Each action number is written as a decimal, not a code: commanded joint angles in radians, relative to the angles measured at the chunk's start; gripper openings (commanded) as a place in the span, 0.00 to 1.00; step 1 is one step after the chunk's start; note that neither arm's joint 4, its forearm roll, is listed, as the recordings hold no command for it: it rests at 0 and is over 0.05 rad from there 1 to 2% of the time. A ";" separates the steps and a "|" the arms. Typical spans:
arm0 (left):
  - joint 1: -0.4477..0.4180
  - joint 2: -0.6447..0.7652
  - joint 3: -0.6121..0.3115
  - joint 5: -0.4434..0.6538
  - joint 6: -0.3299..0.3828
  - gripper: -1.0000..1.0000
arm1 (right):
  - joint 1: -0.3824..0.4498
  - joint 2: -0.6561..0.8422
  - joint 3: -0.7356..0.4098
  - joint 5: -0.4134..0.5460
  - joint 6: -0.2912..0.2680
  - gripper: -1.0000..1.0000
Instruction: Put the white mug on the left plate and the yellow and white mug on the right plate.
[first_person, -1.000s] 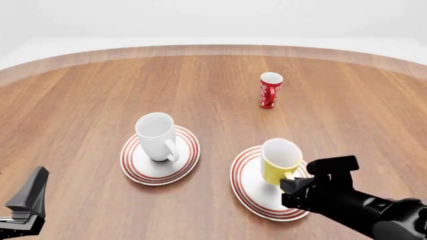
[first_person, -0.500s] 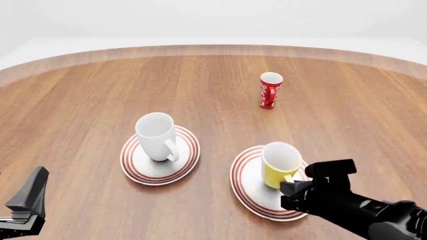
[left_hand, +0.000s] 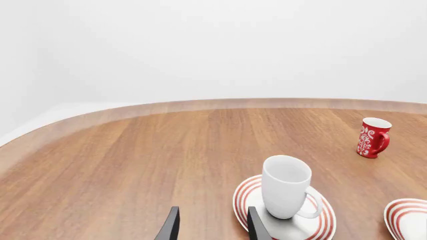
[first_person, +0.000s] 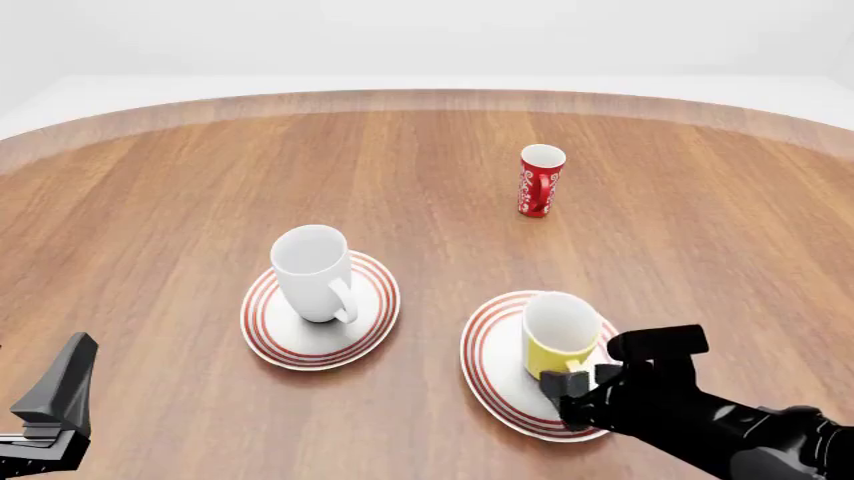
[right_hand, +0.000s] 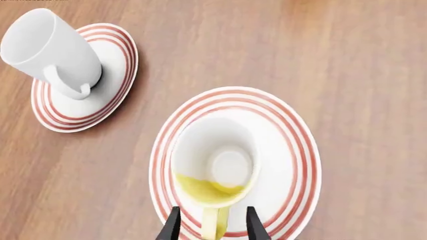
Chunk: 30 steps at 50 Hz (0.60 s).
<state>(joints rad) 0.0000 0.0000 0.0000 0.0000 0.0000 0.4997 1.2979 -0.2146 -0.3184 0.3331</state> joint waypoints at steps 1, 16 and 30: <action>0.000 0.000 0.000 0.000 0.000 1.00 | -0.007 0.019 0.002 -0.015 0.006 1.00; 0.000 0.000 0.000 0.000 0.000 1.00 | -0.020 -0.032 -0.006 0.032 -0.006 1.00; 0.000 0.000 0.000 0.000 0.000 1.00 | -0.032 -0.166 -0.028 0.151 -0.030 1.00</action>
<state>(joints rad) 0.0000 0.0000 0.0000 0.0000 0.0000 0.4770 1.2095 -0.2288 -0.2376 0.3186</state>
